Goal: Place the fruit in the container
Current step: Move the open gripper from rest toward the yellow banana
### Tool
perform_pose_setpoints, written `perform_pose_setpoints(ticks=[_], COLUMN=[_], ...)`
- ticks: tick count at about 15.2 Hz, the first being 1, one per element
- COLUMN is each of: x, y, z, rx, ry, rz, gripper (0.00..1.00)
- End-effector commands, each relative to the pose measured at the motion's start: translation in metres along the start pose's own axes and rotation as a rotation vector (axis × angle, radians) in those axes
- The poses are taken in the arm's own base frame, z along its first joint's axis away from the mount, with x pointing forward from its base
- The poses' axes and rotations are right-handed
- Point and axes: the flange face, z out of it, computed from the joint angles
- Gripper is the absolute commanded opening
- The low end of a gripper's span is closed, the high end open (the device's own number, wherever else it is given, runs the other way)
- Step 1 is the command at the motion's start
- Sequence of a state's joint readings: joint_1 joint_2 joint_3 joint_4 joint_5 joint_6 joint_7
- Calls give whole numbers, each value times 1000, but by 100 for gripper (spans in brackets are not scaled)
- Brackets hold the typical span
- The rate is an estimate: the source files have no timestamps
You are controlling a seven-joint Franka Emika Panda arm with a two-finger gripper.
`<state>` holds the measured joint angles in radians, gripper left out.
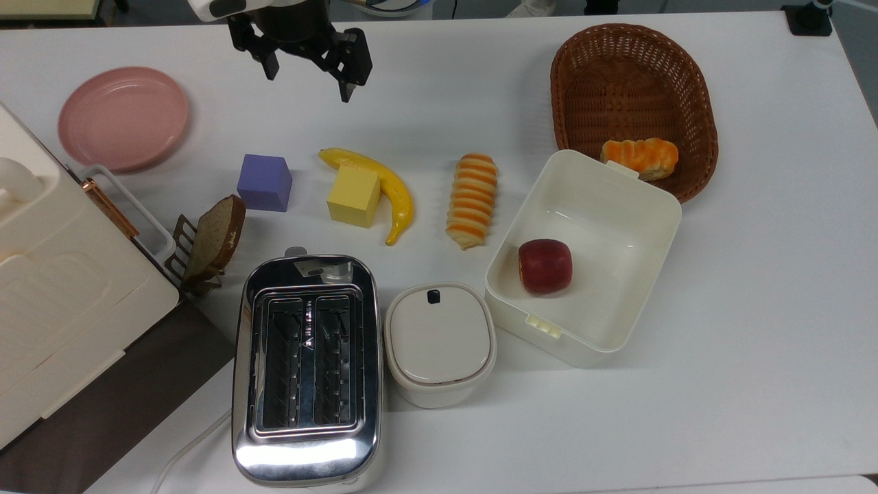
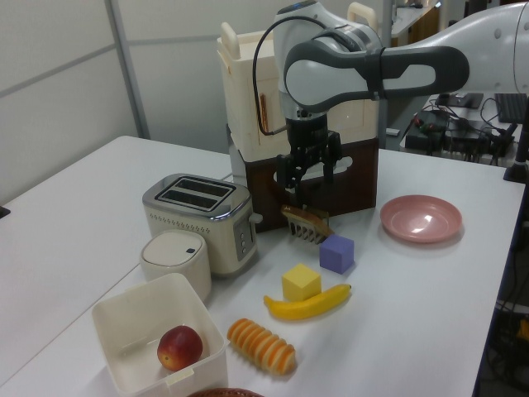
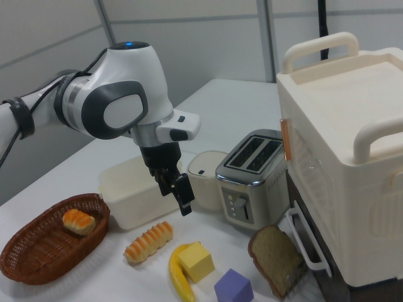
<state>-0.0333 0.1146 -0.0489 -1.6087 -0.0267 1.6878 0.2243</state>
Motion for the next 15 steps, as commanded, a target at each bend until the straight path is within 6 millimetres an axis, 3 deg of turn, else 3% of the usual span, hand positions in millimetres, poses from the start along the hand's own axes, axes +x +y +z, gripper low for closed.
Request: perform_pose_setpoints(ticks=[1, 12, 15], x=[1, -5, -12], y=[-2, -6, -18], z=[10, 19, 38], rx=[-23, -27, -33], ry=[2, -23, -63], rz=[-78, -153, -294], gripper=[100, 100, 100])
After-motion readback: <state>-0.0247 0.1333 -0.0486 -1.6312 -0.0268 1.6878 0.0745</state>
